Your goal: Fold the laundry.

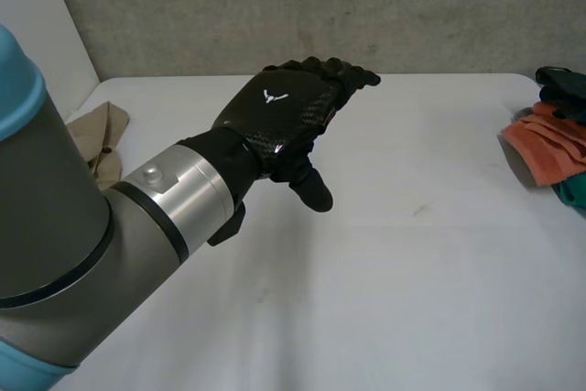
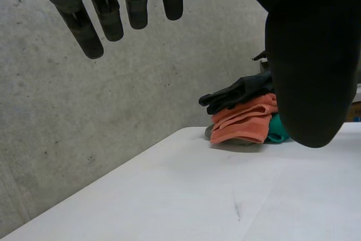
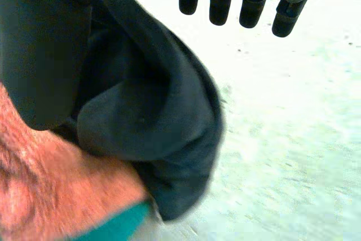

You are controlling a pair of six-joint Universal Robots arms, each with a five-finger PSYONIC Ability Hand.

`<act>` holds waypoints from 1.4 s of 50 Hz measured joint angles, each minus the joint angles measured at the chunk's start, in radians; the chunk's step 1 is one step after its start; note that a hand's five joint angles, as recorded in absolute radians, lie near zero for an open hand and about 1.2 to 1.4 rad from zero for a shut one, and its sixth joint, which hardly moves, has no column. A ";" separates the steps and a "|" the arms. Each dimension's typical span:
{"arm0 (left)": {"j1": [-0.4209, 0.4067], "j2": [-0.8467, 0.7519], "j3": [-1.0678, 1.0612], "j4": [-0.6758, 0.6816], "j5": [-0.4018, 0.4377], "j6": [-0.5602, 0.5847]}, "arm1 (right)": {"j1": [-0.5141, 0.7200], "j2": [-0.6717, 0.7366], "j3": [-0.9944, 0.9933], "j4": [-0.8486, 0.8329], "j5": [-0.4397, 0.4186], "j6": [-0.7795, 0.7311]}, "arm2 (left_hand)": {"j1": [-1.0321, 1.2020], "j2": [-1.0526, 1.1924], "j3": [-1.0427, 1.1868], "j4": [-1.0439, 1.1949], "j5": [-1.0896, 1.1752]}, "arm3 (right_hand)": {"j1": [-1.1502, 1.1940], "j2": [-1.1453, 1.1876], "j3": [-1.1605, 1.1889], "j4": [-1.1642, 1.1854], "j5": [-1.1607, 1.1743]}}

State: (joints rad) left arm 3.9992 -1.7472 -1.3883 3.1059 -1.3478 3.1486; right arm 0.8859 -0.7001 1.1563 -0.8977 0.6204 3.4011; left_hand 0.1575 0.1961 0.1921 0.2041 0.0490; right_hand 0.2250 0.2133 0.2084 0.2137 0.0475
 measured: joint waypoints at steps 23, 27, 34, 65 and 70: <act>0.117 0.130 0.083 0.018 -0.147 0.001 | 0.207 -0.353 0.007 0.098 0.632 -0.774 | 0.000 0.000 0.000 0.000 0.000 | 0.000 0.000 0.000 0.000 0.000; 0.190 0.157 0.108 0.012 -0.279 0.033 | 0.336 -0.439 0.073 0.029 0.627 -0.634 | 0.000 0.000 0.000 0.000 0.000 | 0.000 0.000 0.000 0.000 0.000; 0.382 0.148 0.066 -0.044 -0.455 0.225 | 0.624 -0.555 0.275 0.086 0.551 -0.451 | 0.000 0.000 0.000 0.000 0.000 | 0.000 0.000 0.000 0.000 0.000; 0.879 -0.700 0.108 0.635 0.013 0.507 | 0.946 -0.512 0.625 0.474 0.611 -0.671 | 0.844 0.720 0.718 0.714 0.640 | 0.000 0.000 0.000 0.000 0.000; 0.866 -0.647 0.126 0.616 -0.047 0.495 | 0.920 -0.516 0.625 0.476 0.609 -0.670 | 0.979 0.982 0.993 0.993 0.869 | 0.000 0.000 0.000 0.000 0.000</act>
State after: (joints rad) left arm 4.8648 -2.3945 -1.2628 3.7218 -1.3948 3.6434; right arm 1.8057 -1.2158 1.7810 -0.4217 1.2293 2.7312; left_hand 1.1369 1.1776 1.1852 1.1973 0.9180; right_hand 0.2250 0.2130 0.2083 0.2136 0.0474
